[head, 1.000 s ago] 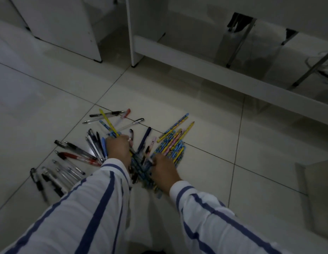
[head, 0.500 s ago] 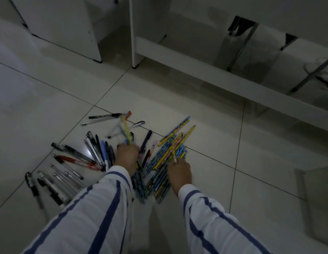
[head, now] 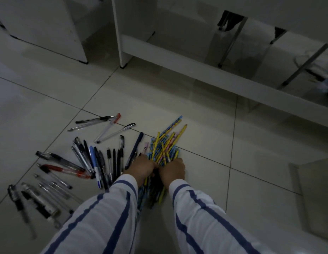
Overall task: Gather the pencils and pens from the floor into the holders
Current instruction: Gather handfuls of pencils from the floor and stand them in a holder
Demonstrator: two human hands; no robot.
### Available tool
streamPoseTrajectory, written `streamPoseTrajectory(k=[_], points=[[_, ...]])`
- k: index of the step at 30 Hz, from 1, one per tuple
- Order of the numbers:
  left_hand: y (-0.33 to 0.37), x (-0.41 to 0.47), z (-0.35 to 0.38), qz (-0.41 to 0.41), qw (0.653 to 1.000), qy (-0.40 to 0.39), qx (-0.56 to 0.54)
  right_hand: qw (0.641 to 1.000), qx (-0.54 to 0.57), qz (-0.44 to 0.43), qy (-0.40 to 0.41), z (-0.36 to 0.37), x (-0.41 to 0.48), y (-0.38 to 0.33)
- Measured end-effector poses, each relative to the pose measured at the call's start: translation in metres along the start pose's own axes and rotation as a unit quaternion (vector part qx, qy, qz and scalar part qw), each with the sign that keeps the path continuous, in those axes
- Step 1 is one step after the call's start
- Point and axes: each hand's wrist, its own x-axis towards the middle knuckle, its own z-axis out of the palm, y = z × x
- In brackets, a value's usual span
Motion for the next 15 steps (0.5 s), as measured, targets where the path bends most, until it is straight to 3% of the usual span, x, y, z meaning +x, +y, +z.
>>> streamPoseTrajectory(k=[5,11,15], points=[[-0.005,-0.001,0.001,0.004,1.000,-0.018,-0.012,1.000,-0.017,0.004,-0.015,-0.008,0.004,0.000],[-0.007,-0.009,0.001,0.003,1.000,-0.013,-0.002,0.988,-0.144,-0.058,-0.022,-0.018,0.003,0.007],[-0.006,-0.015,0.001,0.001,1.000,-0.025,-0.014,0.988,-0.123,-0.086,-0.040,-0.030,0.003,0.011]])
